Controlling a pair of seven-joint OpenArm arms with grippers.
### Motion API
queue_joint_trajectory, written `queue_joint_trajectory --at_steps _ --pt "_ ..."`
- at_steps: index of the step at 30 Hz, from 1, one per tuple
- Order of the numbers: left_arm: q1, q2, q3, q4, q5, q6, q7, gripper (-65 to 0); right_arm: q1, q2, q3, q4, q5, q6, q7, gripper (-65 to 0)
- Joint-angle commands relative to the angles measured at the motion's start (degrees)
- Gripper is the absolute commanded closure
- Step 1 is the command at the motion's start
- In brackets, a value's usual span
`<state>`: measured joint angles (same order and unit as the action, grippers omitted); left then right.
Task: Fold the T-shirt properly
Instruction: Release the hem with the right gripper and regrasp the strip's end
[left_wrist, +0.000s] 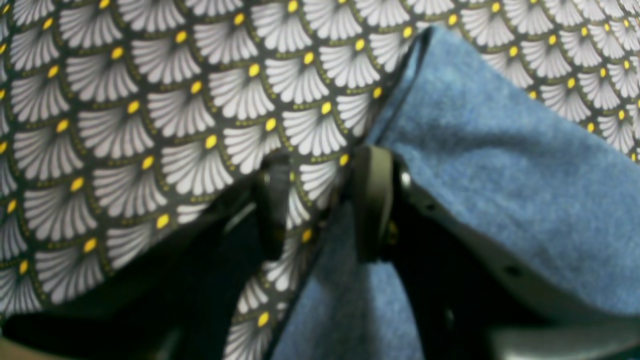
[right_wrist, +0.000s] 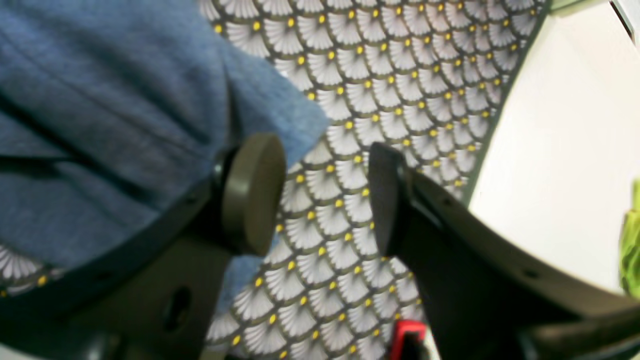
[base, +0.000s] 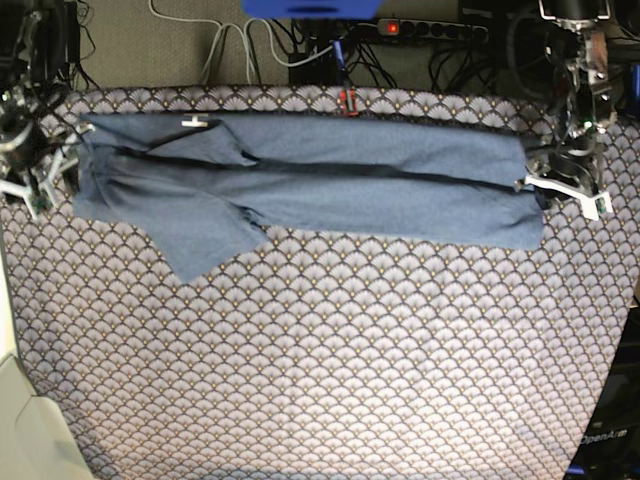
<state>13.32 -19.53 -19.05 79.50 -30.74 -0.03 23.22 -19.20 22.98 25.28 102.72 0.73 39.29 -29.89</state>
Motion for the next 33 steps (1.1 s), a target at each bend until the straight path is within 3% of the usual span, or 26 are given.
queue_joint_trajectory --at_steps 1,7,10,19,33 --pt "-0.3 -0.9 -0.3 1.0 -0.2 -0.2 -1.2 -21.3 2.8 1.2 0.1 1.2 0.7 0.2 0.3 -31.0" --pt "-0.3 -0.8 -0.3 1.0 -0.2 -0.2 -1.2 -21.3 18.3 1.2 -9.5 -2.8 0.6 0.7 -12.1 -31.0" --pt "-0.3 -0.8 -0.3 1.0 -0.2 -0.1 -1.2 -21.3 24.0 0.1 -14.7 -7.7 0.8 0.7 -15.2 -31.0" --pt "-0.4 -0.8 -0.3 1.0 -0.2 0.2 -1.2 -21.3 32.8 -4.9 -23.7 -24.3 0.6 0.7 -15.1 -31.0" --pt "-0.7 -0.6 -0.3 1.0 -0.1 0.3 -1.2 -21.3 39.7 -4.8 -24.7 -41.7 0.8 0.7 -8.3 -30.8"
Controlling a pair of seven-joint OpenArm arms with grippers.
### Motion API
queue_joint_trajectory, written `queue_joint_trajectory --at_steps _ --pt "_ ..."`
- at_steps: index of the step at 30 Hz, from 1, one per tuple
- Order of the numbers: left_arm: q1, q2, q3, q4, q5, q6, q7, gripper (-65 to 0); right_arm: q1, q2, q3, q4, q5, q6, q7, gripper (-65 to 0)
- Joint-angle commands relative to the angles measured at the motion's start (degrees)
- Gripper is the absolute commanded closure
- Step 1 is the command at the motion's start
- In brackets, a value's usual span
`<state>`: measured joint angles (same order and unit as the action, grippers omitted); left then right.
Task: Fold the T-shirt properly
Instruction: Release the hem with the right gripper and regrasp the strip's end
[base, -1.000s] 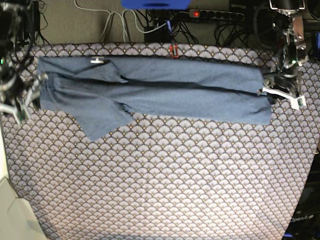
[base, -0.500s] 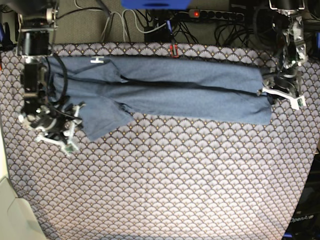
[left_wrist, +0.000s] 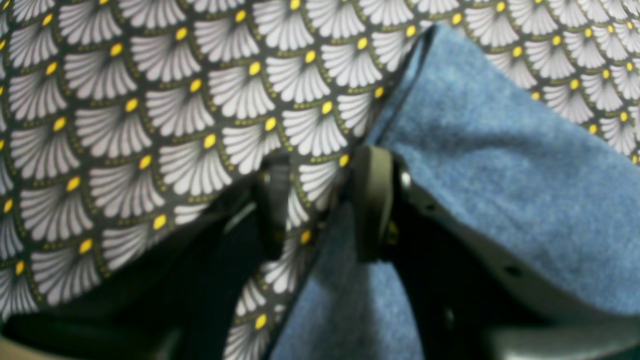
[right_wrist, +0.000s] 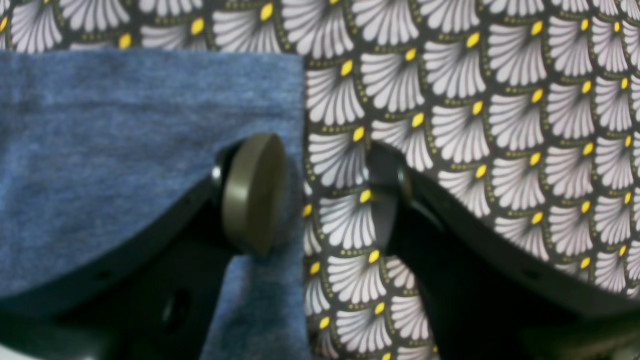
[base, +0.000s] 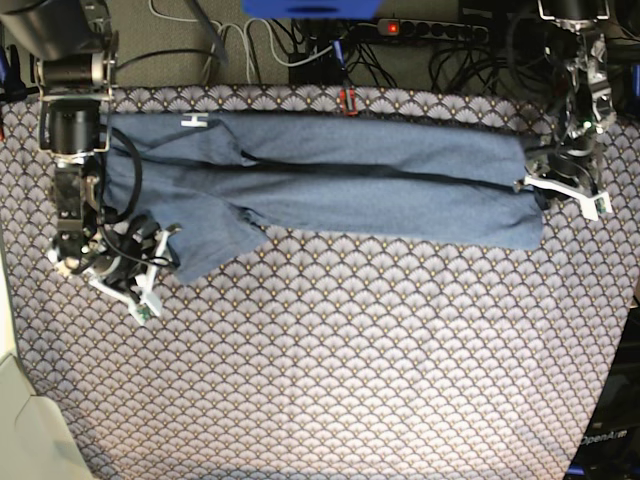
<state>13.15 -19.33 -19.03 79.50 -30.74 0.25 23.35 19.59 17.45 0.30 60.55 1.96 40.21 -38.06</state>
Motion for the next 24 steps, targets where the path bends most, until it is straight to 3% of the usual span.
queue_joint_trajectory --at_steps 1,7,16,20,23,24 --pt "-0.6 -0.5 -0.4 1.0 0.3 0.0 -1.3 -21.3 0.8 0.6 0.3 0.6 -0.4 -0.2 -0.1 -30.5" --pt "-0.6 0.1 -0.4 1.0 0.4 0.0 -1.3 -21.3 0.5 -0.4 0.2 0.6 -0.4 -0.2 -0.5 -23.6" --pt "-0.6 0.2 -0.4 1.0 0.4 0.0 -1.3 -21.3 -4.3 -0.6 0.2 5.0 -0.4 -0.2 -0.1 -19.0" --pt "-0.6 0.2 -0.4 1.0 0.4 0.0 -1.3 -21.3 -5.9 -1.2 0.1 5.9 -0.4 -0.2 -0.1 -10.7" --pt "-0.7 0.2 -0.4 0.9 0.4 0.0 -1.3 -21.3 -6.0 -1.2 0.1 5.9 -0.4 -0.2 -0.1 0.0" --pt "-0.7 0.2 -0.4 0.9 0.4 0.0 -1.3 -21.3 -6.3 -1.3 0.1 5.9 -0.4 -0.2 -0.1 0.0"
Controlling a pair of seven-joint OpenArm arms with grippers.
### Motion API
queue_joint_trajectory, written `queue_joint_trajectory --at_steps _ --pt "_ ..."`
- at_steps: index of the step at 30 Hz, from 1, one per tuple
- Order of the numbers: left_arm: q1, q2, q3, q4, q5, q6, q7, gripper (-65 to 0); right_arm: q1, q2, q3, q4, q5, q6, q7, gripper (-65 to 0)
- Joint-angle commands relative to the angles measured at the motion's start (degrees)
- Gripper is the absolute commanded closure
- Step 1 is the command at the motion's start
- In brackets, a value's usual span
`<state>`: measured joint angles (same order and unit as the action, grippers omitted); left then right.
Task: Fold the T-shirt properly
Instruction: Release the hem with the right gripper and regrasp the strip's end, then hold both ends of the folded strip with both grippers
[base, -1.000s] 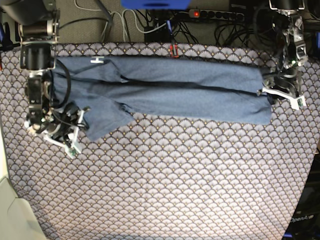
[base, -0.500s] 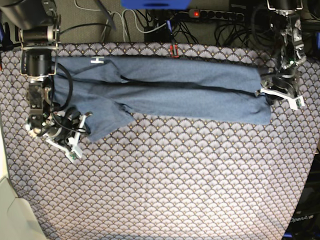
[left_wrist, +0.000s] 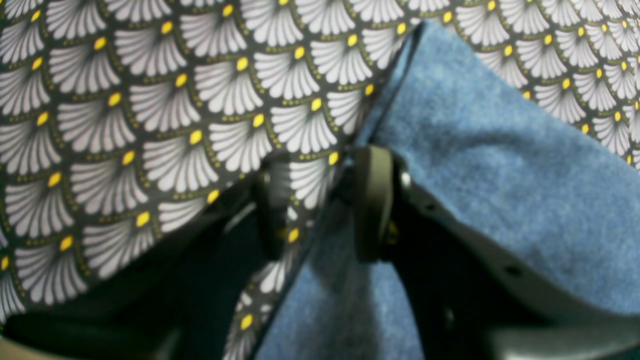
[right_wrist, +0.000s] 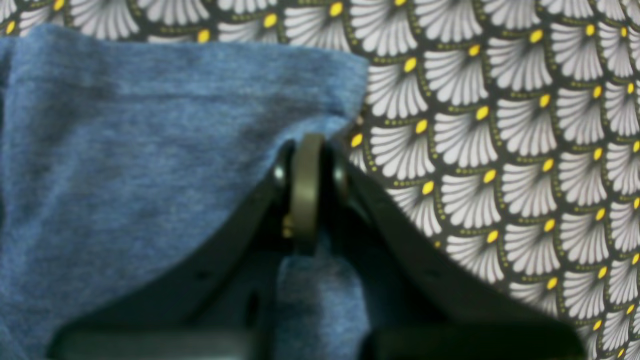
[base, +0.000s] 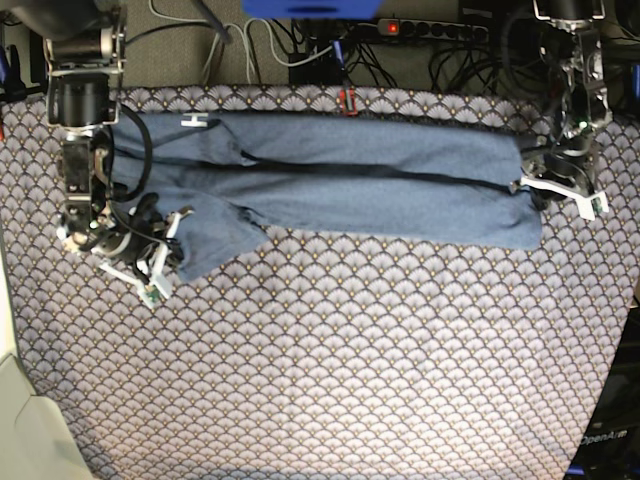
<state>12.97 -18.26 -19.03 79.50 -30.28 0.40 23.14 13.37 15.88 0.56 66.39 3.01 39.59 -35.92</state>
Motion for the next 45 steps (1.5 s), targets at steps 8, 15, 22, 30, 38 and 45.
queue_joint_trajectory --at_steps 8,15,22,30,38,45 --pt "-0.5 -0.9 -0.4 0.9 -0.1 -0.2 -1.1 -21.3 -2.4 0.5 0.2 8.2 -1.6 0.4 -2.9 0.0" --pt "-0.5 -0.9 -0.4 0.9 -0.1 -0.2 -1.1 -21.3 -9.5 0.6 0.4 25.9 -1.8 0.4 -7.9 0.0" --pt "-0.4 -0.9 -0.4 0.9 -0.1 -0.4 -1.1 -21.3 -17.6 1.1 3.9 39.0 -1.8 0.4 -9.7 0.0" --pt "-0.4 -0.9 -0.4 0.9 -0.1 -0.4 -1.1 -21.3 -25.5 1.3 11.2 45.9 -1.7 0.4 -9.5 0.0" --pt "0.0 -0.9 -0.4 0.9 -0.1 -0.5 -1.1 -21.3 -32.3 1.0 13.1 46.4 -1.5 0.4 -9.1 0.0" --pt "0.5 -0.9 -0.4 0.9 -0.1 -0.5 -1.1 -21.3 -36.4 -0.3 14.2 46.3 -1.5 0.4 -6.1 0.0"
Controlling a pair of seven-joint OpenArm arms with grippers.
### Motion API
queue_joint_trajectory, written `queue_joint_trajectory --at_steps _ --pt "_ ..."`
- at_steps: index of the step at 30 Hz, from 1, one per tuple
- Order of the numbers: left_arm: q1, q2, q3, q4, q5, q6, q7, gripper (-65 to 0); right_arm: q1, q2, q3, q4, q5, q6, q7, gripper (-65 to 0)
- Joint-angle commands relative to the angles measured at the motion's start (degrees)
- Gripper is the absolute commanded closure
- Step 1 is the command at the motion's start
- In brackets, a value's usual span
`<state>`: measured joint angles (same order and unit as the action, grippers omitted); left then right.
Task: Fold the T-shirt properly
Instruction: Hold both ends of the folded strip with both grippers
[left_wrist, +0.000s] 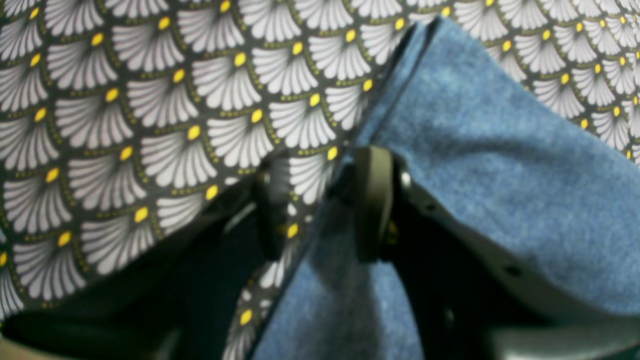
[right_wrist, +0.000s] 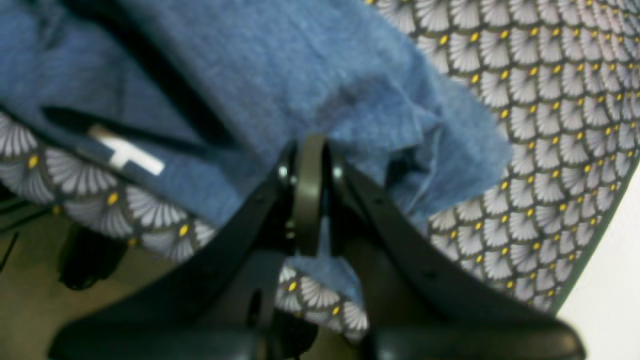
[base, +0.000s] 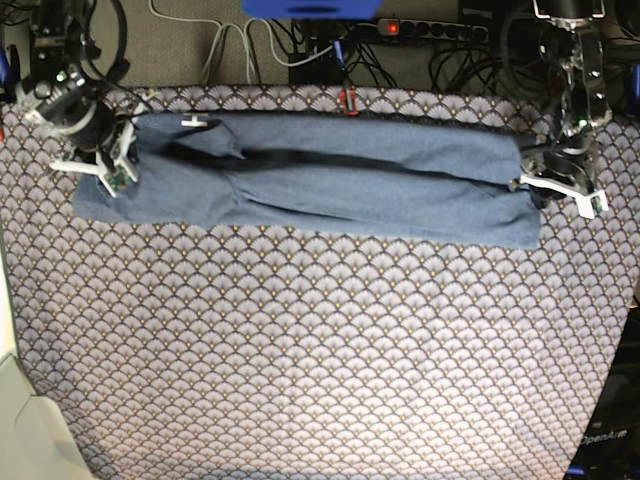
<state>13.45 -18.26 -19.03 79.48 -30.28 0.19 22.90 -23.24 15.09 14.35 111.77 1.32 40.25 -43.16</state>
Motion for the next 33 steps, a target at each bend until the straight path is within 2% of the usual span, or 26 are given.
queue_joint_trajectory --at_steps 1,8,14,27,33 --pt "0.3 -1.0 -0.4 0.9 -0.1 -0.4 -0.9 -21.3 -0.2 0.5 0.4 0.7 0.2 -0.2 1.6 0.0" --pt "1.1 -1.1 -0.7 0.9 -0.1 -0.4 -0.9 -21.8 -0.4 -1.0 0.3 0.5 0.0 -0.2 1.7 0.0" --pt "1.7 -1.4 -0.4 1.1 -0.1 -0.5 -0.9 -31.2 -0.1 -1.1 -0.1 -0.8 0.0 -0.2 1.6 0.0" --pt "1.5 -0.9 -0.4 1.9 -0.7 -0.5 -1.0 -31.3 -0.4 -1.0 -0.1 -1.5 0.0 -0.2 1.4 0.0" --pt "3.3 -0.9 -0.4 8.3 -0.8 -0.5 -1.0 -31.3 -0.3 -1.0 -0.1 -1.5 0.0 -0.2 1.3 0.0"
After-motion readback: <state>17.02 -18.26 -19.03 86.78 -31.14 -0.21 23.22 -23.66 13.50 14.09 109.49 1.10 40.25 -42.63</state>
